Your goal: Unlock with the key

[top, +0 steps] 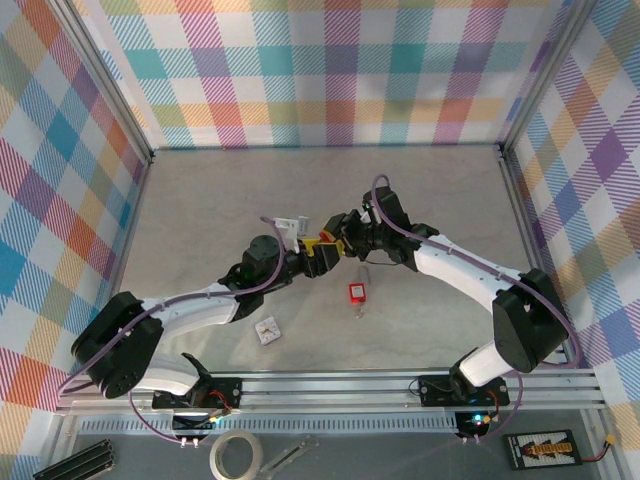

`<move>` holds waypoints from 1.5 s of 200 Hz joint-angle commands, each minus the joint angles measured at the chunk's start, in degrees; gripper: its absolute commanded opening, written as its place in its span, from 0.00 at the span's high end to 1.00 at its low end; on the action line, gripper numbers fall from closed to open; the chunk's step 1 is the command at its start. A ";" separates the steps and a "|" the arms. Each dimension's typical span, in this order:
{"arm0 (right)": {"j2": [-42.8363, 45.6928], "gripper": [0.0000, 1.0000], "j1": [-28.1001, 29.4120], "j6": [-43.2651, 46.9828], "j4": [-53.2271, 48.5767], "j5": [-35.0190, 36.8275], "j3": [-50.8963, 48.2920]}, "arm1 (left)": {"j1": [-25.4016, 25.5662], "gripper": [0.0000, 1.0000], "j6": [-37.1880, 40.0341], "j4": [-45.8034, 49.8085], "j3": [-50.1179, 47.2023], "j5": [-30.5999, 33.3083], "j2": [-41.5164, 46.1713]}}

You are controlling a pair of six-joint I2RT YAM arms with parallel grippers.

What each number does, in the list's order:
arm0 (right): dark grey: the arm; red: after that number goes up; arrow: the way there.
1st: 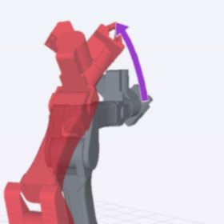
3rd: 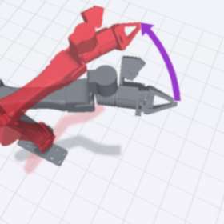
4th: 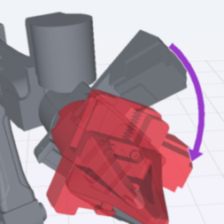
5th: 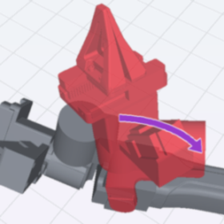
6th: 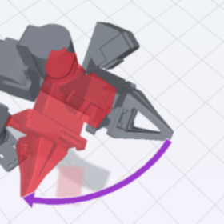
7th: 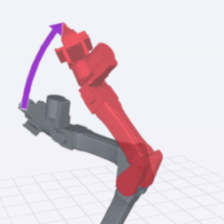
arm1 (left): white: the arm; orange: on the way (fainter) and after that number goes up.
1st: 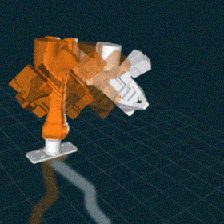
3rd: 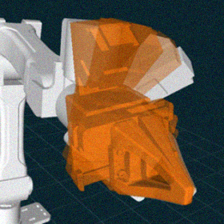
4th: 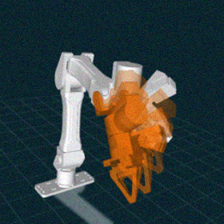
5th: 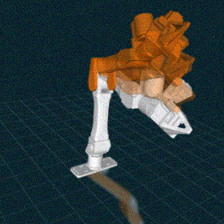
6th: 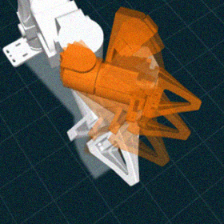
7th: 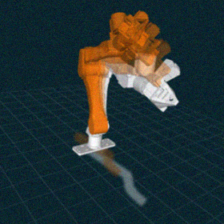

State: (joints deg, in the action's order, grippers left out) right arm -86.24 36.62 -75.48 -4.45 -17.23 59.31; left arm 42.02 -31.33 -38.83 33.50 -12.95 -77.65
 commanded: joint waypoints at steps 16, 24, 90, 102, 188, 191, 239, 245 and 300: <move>-0.93 0.99 2.93 1.87 -0.67 -8.98 2.02 | -0.58 0.30 -2.10 -3.93 -2.12 -5.68 4.70; -1.12 0.99 2.89 2.05 -0.83 -9.13 2.28 | -0.78 0.30 -2.24 -3.49 -2.61 -5.67 5.48; -1.38 1.00 2.36 2.60 -1.72 -8.40 2.22 | -2.19 0.31 -3.95 -1.84 -4.63 -7.66 8.03; -1.41 1.00 2.15 2.68 -1.86 -8.31 2.13 | -2.21 0.31 -4.16 -1.89 -5.14 -7.87 8.28; -1.48 1.00 0.87 3.37 -3.07 -8.15 2.83 | -3.42 0.33 -2.86 4.95 -8.11 -5.93 13.98; -1.40 1.00 0.85 3.33 -3.20 -8.12 2.89 | -3.56 0.34 -2.86 5.05 -8.29 -5.94 14.14; -1.27 1.00 0.60 3.78 -3.83 -7.73 3.09 | -4.14 0.42 -3.37 5.57 -8.94 -7.06 13.88; -1.28 1.00 0.56 3.68 -3.89 -7.72 3.07 | -4.14 0.43 -3.54 5.48 -9.04 -7.09 13.82; -1.37 1.00 0.56 3.52 -3.33 -7.99 2.75 | -4.14 0.60 -3.35 6.12 -8.55 -6.23 12.59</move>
State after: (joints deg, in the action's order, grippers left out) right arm -87.31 37.47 -72.77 -8.12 -24.73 60.47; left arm 38.35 -35.14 -32.84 24.75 -18.81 -64.42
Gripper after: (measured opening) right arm 0.377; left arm 0.430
